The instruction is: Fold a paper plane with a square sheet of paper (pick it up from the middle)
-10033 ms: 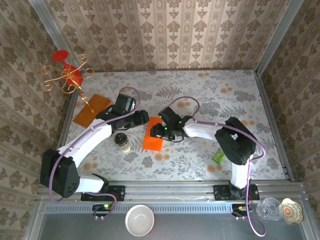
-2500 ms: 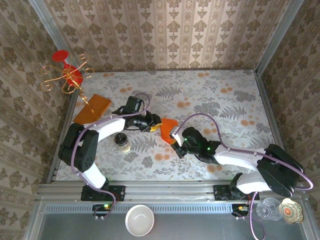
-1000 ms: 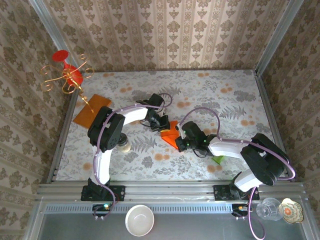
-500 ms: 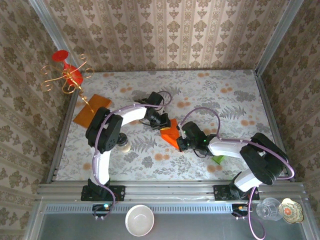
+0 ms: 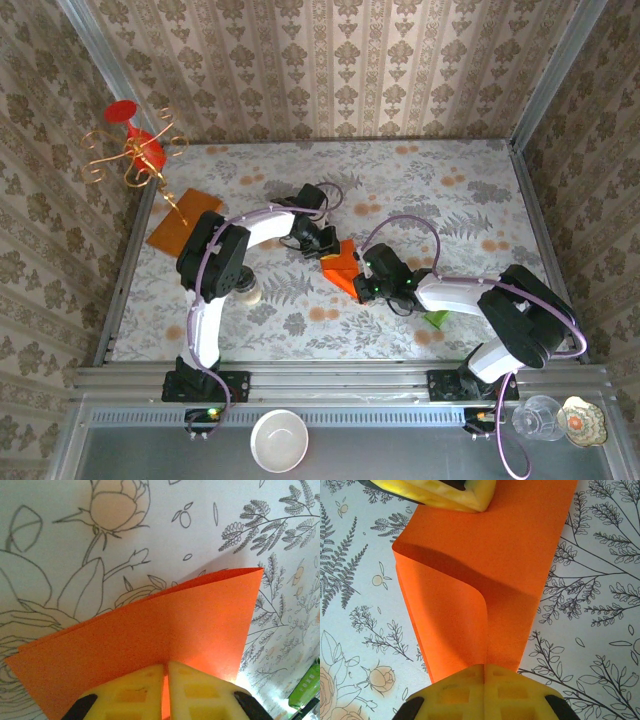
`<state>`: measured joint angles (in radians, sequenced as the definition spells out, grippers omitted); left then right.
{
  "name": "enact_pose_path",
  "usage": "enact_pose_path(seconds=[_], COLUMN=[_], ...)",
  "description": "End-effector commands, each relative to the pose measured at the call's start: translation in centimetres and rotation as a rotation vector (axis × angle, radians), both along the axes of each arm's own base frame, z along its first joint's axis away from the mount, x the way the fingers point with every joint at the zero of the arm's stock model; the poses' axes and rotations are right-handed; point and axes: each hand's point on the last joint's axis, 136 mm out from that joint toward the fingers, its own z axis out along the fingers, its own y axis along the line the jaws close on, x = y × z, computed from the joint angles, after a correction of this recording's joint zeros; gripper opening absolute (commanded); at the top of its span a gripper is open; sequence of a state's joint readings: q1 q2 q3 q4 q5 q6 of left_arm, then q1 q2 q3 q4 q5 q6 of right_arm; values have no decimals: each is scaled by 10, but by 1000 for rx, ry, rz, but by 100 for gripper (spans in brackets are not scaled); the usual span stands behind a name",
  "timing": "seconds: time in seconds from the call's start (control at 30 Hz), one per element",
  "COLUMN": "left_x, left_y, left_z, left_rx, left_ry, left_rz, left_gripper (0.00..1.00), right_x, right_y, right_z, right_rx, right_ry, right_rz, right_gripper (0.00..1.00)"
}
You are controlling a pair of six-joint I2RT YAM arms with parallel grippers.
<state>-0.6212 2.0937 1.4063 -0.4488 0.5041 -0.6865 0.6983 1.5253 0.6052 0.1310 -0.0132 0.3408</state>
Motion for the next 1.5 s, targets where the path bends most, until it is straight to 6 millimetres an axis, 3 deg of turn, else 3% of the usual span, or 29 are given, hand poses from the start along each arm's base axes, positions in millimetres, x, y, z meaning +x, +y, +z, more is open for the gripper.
enact_pose_path(seconds=[0.0,0.97,1.2,1.47], left_x=[-9,-11,3,17], left_y=[7,7,7,34], left_z=[-17,-11,24,56], left_rx=[59,44,3,10], left_ry=[45,36,-41,-139], left_rz=[-12,-16,2,116], left_gripper=[13,11,16,30], right_x=[3,3,2,2], right_y=[-4,-2,-5,-5], right_z=[-4,-20,-20,-15], right_rx=[-20,-15,-23,-17], right_ry=[10,79,85,75], right_rz=[-22,-15,-18,-17], right_gripper=[0,0,0,0])
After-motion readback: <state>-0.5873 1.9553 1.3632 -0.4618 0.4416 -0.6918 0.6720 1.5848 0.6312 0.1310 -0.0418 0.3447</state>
